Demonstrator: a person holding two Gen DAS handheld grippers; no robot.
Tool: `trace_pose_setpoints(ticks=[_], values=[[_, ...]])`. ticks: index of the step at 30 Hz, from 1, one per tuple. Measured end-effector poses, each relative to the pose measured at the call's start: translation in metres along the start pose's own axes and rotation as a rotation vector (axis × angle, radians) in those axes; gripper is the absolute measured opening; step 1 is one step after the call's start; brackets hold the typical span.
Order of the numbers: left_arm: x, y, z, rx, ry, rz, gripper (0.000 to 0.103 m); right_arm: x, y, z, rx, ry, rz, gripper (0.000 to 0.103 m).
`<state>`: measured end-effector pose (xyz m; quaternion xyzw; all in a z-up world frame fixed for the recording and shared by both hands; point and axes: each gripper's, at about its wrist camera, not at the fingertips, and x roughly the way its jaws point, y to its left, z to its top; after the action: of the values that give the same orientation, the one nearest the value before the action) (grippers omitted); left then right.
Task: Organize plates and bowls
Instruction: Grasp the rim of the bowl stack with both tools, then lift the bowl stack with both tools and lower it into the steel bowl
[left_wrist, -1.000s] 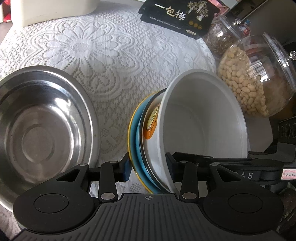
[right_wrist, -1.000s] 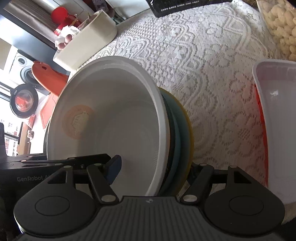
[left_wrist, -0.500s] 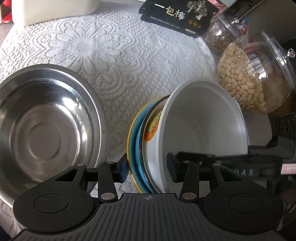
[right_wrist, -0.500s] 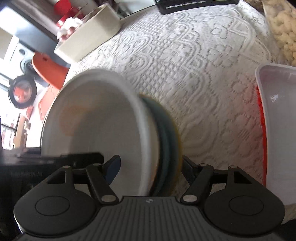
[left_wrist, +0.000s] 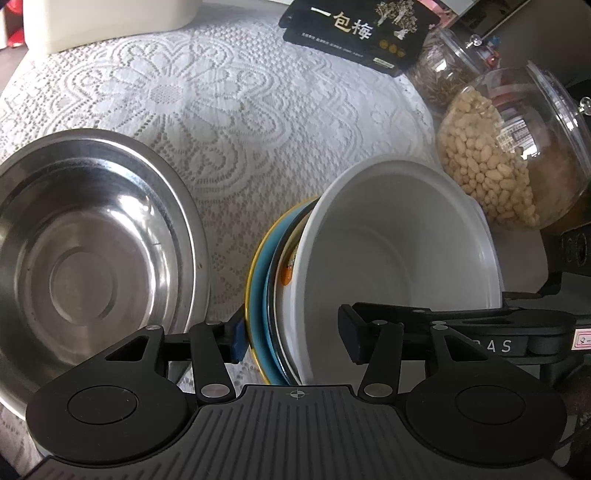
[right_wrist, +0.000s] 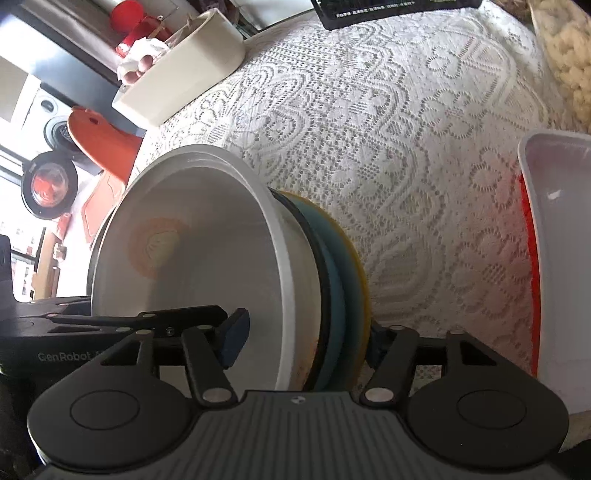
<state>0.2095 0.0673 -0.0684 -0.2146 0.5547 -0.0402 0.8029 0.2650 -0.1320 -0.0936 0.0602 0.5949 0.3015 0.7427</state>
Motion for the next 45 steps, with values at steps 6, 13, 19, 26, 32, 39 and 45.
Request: trace_pose_setpoints(ticks=[6, 13, 19, 26, 32, 39, 45], values=[[-0.001, -0.007, -0.006, 0.026, 0.012, 0.001, 0.054, -0.008, -0.002, -0.007, -0.011, 0.016, -0.001, 0.063], [0.004, -0.012, -0.001, 0.053, 0.020, 0.010, 0.054, -0.008, -0.008, -0.005, -0.009, 0.007, -0.009, 0.063], [0.006, -0.008, 0.000, 0.044, 0.012, 0.011, 0.055, -0.005, -0.008, -0.005, 0.011, 0.013, 0.000, 0.060], [0.006, -0.008, 0.000, 0.039, 0.023, 0.020, 0.055, -0.005, -0.007, -0.005, 0.026, 0.009, -0.007, 0.058], [0.004, -0.008, 0.000, 0.024, 0.031, 0.014, 0.055, -0.007, -0.010, -0.004, 0.052, 0.016, 0.010, 0.059], [0.000, -0.013, 0.001, 0.026, 0.032, 0.008, 0.055, -0.012, -0.008, -0.005, 0.066, 0.009, 0.005, 0.059], [-0.014, -0.019, 0.006, 0.047, 0.024, -0.022, 0.055, -0.031, 0.001, -0.003, 0.063, -0.015, -0.014, 0.060]])
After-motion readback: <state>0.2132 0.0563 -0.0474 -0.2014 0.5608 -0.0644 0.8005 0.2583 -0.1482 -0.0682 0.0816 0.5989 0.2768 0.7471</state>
